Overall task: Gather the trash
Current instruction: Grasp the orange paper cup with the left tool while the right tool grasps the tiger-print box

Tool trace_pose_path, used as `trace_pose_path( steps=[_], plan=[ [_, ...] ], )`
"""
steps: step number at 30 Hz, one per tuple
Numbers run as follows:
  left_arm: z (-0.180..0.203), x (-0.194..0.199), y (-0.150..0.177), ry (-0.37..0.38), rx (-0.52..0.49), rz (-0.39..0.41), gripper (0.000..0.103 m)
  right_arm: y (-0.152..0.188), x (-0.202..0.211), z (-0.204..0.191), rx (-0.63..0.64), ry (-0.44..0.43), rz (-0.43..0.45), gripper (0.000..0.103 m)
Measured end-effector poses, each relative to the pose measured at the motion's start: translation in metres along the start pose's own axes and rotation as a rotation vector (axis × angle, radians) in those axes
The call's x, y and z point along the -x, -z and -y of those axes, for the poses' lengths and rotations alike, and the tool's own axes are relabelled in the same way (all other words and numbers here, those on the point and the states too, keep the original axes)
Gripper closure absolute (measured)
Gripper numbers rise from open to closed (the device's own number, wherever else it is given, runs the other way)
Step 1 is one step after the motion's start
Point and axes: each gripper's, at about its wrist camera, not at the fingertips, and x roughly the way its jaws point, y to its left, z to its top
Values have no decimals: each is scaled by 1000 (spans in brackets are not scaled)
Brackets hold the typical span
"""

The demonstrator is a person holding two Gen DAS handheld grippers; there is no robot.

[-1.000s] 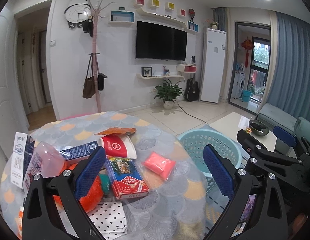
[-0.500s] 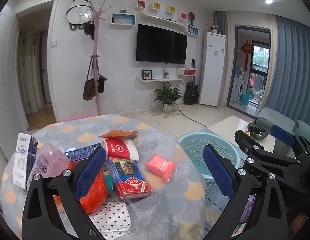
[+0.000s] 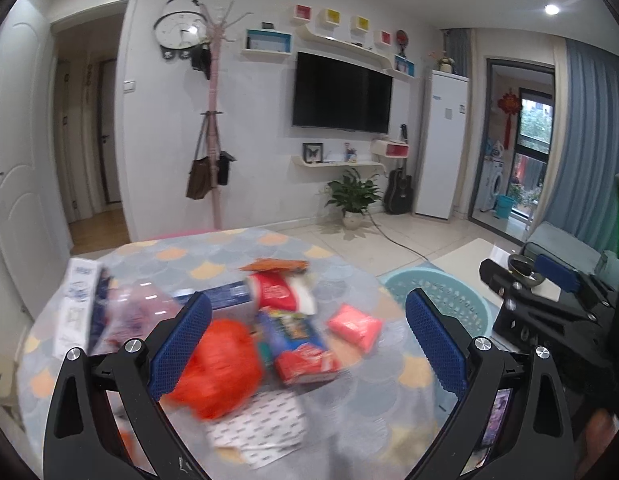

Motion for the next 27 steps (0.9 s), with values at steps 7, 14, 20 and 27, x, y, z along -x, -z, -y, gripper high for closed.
trace_pose_path(
  steps=[7,14,20,27],
  plan=[
    [-86,44,20,-159,88,-42,8,5,-8,-40,50,-113,-35,53],
    [-170,66,60,-262,168,-177,8,15,-23,-86,84,-240,-105,53],
    [-213,50,92,-132,313,-309,9,33,-40,-115,96,-317,-176,53],
    [-212,22,118,47,384,-394,13,43,-66,-121,69,-383,-274,35]
  ],
)
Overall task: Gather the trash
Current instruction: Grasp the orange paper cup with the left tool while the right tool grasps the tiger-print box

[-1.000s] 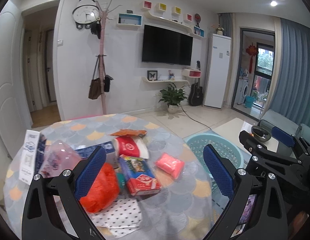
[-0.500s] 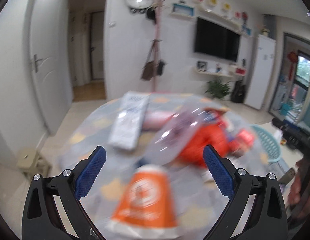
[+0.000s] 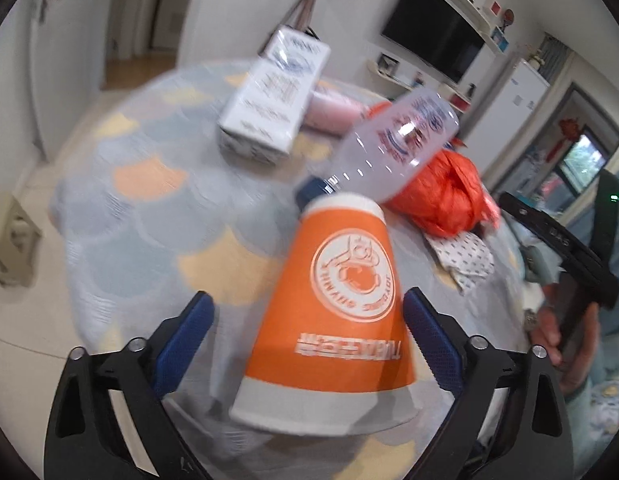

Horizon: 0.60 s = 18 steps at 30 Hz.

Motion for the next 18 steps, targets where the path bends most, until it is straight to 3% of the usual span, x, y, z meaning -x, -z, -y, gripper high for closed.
trace_pose_path(
  steps=[6,14,16,17,18],
  plan=[
    [16,-11,6,-47,-76,-21,22,-3,-30,14,-43,-45,-104,34],
    [46,-21,15,-116,-172,-46,25,-6,-58,23,-93,-87,-198,33],
    [49,-19,15,-119,-170,-35,27,-6,-58,23,-89,-80,-195,37],
    [50,-16,15,-117,-169,-27,29,-5,-58,23,-88,-79,-197,46],
    [50,-15,16,-117,-169,-17,29,-5,-57,24,-87,-79,-195,46]
  ],
)
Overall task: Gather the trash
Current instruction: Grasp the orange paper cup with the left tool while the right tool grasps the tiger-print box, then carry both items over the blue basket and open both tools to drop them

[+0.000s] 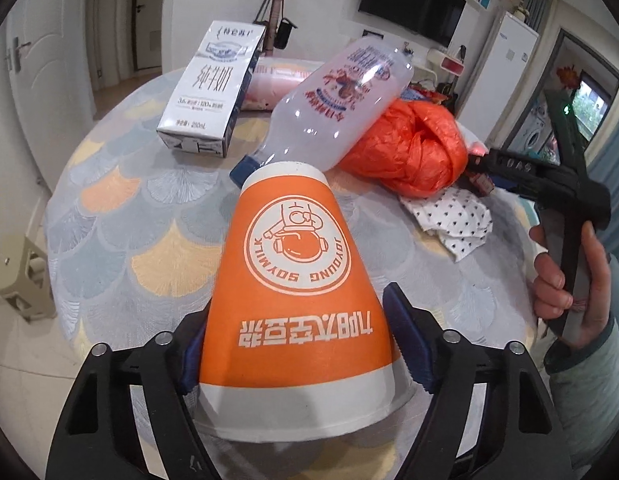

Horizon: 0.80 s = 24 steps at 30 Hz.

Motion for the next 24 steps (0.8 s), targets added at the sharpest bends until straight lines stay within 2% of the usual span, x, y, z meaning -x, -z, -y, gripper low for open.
trace_pose_path(
  steps=[7,10,15,20,24],
  plan=[
    [8,25,-4,29,5,82,33,3,36,3,0,14,132,46],
    [20,29,-14,29,-12,110,33,1,52,6,1,22,173,46],
    [41,37,-33,76,-49,166,33,-1,81,15,-8,47,243,46],
    [81,34,-61,139,-127,207,33,-1,110,38,-35,89,310,46],
    [129,20,-90,198,-204,227,33,-2,128,67,-72,141,356,47]
  ],
)
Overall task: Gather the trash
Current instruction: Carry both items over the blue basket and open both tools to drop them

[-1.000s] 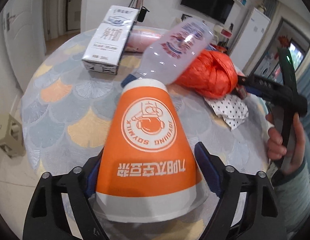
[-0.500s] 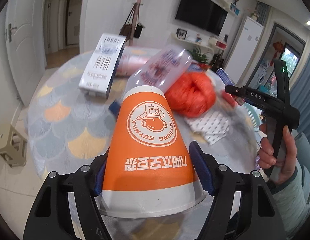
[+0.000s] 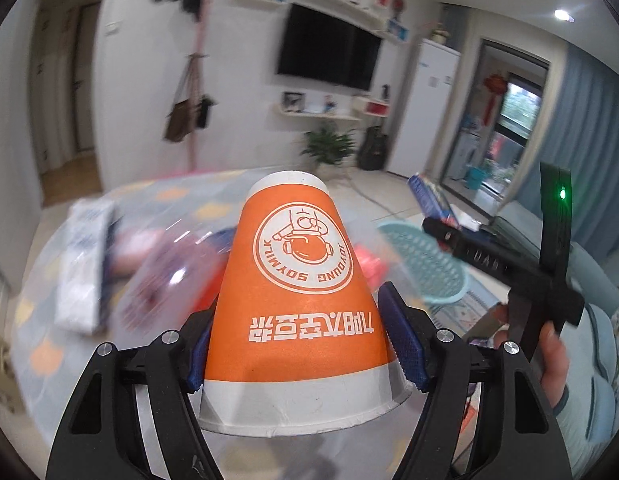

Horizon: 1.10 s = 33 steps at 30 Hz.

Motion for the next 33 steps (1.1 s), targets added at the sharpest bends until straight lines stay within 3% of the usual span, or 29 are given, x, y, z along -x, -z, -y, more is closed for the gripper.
trace_pose_path(
  steps=[6,16,26,33],
  plan=[
    [58,-51,-32,86,-93,1,33,-6,3,57,-76,98,21,47],
    [122,-169,-67,213,-133,-100,33,7,-42,147,-241,235,-75,46],
    [145,-265,-61,230,-111,-262,32,26,-88,199,-330,325,-228,45],
    [142,-277,-59,233,-102,-299,28,38,-103,212,-376,321,-289,44]
  ],
)
